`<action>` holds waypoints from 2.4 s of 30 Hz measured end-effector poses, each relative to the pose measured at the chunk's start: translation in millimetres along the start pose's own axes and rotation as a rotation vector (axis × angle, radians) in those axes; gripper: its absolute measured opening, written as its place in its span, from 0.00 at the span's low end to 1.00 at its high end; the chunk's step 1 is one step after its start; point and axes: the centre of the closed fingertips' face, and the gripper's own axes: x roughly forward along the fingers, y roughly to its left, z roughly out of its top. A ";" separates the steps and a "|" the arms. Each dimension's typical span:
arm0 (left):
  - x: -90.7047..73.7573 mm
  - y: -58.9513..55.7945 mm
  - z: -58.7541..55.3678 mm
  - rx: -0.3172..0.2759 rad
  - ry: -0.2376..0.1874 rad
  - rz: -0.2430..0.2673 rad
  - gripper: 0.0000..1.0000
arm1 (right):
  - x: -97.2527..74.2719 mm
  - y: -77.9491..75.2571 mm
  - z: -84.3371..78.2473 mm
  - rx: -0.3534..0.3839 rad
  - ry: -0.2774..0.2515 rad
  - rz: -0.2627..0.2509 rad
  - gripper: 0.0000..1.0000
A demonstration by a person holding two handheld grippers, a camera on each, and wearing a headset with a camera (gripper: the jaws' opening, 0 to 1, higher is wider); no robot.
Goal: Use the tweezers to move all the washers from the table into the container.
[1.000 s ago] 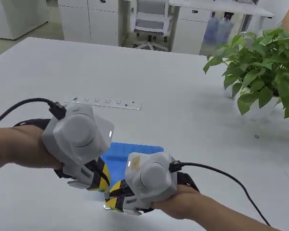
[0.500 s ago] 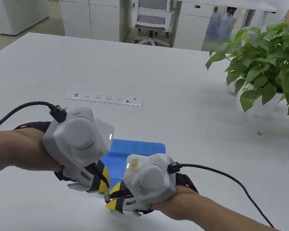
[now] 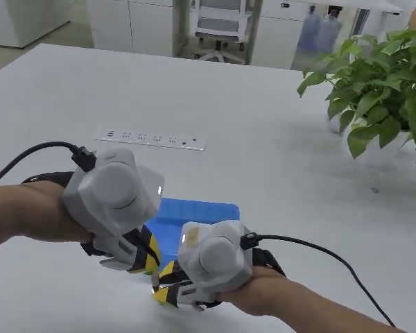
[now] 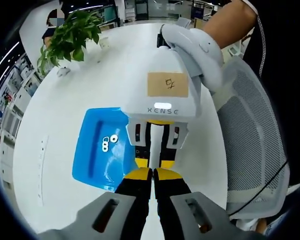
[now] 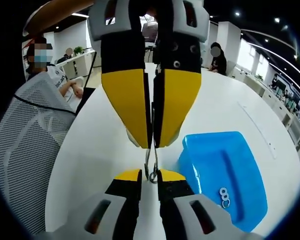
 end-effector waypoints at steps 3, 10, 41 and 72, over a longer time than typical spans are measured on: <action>0.3 2.5 0.2 -0.008 -0.003 0.003 0.06 | -2.4 -0.3 1.8 0.001 -0.008 -0.002 0.14; 0.5 4.2 -1.3 -0.020 -0.001 0.004 0.06 | -4.8 -3.7 6.2 0.013 -0.027 -0.007 0.13; -2.8 -0.8 3.8 0.008 0.006 -0.002 0.06 | -9.5 -1.2 10.1 0.043 -0.038 -0.012 0.09; -42.8 3.8 33.1 0.044 0.000 0.024 0.06 | -44.7 -11.4 43.1 -0.013 -0.046 -0.020 0.09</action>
